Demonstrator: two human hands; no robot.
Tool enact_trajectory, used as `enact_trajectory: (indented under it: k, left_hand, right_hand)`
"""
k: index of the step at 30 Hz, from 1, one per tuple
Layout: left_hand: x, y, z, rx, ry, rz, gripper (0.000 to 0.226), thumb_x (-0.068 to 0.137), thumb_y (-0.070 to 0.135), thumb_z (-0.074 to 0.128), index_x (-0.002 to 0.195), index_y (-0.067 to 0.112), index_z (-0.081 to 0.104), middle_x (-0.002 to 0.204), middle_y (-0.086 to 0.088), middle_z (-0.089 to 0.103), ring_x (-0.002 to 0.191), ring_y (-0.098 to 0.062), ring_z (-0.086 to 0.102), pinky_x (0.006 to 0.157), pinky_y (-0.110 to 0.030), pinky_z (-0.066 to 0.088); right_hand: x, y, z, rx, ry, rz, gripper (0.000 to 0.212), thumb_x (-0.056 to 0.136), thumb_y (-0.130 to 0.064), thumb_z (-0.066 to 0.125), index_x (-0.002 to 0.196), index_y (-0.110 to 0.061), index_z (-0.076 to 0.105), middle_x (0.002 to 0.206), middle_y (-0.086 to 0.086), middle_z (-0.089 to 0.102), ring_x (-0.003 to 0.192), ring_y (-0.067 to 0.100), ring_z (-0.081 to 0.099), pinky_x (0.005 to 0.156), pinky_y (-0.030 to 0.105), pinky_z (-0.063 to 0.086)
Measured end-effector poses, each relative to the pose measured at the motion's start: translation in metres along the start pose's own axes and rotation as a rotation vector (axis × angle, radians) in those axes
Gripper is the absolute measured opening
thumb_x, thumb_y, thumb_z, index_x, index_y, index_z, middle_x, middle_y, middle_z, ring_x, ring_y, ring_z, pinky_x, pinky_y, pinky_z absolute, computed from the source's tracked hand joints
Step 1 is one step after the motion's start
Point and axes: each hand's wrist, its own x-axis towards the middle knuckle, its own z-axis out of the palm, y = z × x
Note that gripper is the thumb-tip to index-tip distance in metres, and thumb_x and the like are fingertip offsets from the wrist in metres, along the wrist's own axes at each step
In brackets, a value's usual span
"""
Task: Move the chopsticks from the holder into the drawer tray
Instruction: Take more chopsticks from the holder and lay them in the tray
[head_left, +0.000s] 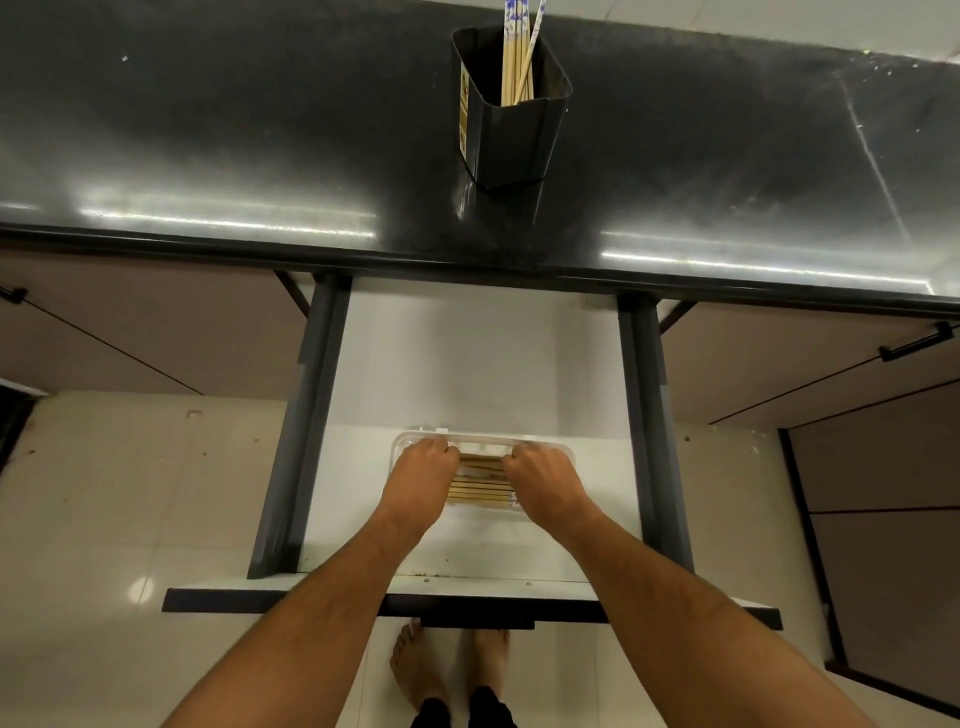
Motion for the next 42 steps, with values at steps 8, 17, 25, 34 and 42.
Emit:
enact_trajectory:
  k: [8,17,25,34,42]
  left_hand:
    - [0.0,-0.001,0.001,-0.03,0.017,-0.031,0.043,0.085,0.015,0.077,0.127,0.014,0.065,0.135,-0.007,0.059,0.127,-0.022,0.053,0.102,-0.031,0.05]
    - [0.002,-0.002,0.003,0.013,0.03,-0.027,0.047,0.084,0.017,0.079,0.128,0.015,0.063,0.134,-0.007,0.061,0.125,-0.022,0.055,0.104,-0.033,0.049]
    - [0.003,-0.007,0.008,-0.118,0.054,-0.04,0.045,0.088,0.015,0.075,0.132,0.015,0.062,0.136,-0.006,0.06,0.125,-0.02,0.055,0.106,-0.031,0.049]
    - [-0.003,-0.009,0.011,-0.129,0.092,-0.041,0.043,0.089,0.017,0.074,0.131,0.015,0.062,0.131,-0.004,0.064,0.12,-0.019,0.06,0.103,-0.03,0.049]
    - [-0.005,-0.011,0.011,-0.049,0.12,-0.011,0.027,0.089,0.01,0.064,0.113,0.016,0.072,0.113,-0.003,0.071,0.104,-0.02,0.064,0.091,-0.028,0.052]
  right_hand:
    - [0.002,0.0,-0.002,0.034,0.007,0.02,0.018,0.083,-0.003,0.068,0.1,-0.003,0.072,0.096,0.014,0.07,0.085,0.033,0.07,0.069,0.038,0.055]
    - [0.003,0.0,0.004,0.02,0.013,0.036,0.018,0.082,-0.006,0.07,0.1,-0.005,0.073,0.095,0.013,0.07,0.084,0.031,0.07,0.069,0.038,0.056]
    - [0.003,0.002,0.006,0.028,0.023,0.023,0.018,0.08,-0.006,0.072,0.098,-0.004,0.074,0.095,0.014,0.069,0.083,0.032,0.069,0.067,0.038,0.055]
    - [-0.002,0.005,0.017,0.069,0.071,0.028,0.022,0.089,-0.007,0.067,0.111,-0.006,0.071,0.109,0.012,0.068,0.097,0.027,0.066,0.081,0.037,0.057]
    - [-0.004,0.008,0.015,0.039,0.085,-0.012,0.017,0.088,-0.004,0.064,0.1,-0.007,0.075,0.098,0.011,0.071,0.086,0.029,0.069,0.071,0.036,0.054]
